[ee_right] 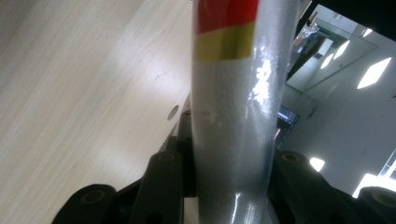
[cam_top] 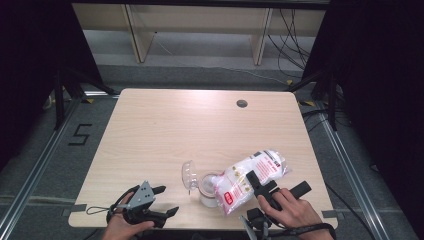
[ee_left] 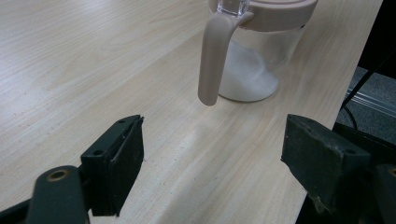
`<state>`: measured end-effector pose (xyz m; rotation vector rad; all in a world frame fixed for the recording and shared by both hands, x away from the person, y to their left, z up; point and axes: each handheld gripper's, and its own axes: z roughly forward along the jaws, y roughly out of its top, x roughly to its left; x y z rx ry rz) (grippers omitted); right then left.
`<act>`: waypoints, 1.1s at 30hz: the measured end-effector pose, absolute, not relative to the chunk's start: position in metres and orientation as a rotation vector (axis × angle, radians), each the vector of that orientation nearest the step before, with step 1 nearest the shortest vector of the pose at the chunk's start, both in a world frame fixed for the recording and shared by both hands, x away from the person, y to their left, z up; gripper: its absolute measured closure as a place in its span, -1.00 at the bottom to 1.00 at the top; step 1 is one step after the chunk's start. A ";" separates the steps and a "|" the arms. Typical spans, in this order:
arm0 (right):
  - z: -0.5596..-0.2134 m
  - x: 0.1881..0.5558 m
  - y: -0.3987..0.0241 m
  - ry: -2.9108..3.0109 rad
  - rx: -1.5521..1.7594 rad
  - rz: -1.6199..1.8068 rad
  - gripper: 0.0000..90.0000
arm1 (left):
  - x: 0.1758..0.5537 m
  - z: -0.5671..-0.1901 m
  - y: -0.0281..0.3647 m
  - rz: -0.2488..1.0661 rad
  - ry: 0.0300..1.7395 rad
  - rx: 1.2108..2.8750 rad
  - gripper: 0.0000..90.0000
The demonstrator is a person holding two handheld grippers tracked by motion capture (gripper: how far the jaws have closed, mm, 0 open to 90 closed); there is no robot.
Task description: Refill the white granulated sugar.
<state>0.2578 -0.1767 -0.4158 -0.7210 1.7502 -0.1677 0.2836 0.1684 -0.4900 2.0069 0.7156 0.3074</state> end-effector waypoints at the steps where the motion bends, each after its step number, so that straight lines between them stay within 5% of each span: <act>1: -0.416 0.258 -0.177 1.751 -0.715 -0.163 0.63 | 0.283 -0.490 0.168 0.314 0.719 1.998 -0.54; 33: -0.415 0.257 -0.175 1.752 -0.730 -0.182 0.63 | 0.283 -0.490 0.168 0.309 0.724 1.996 -0.54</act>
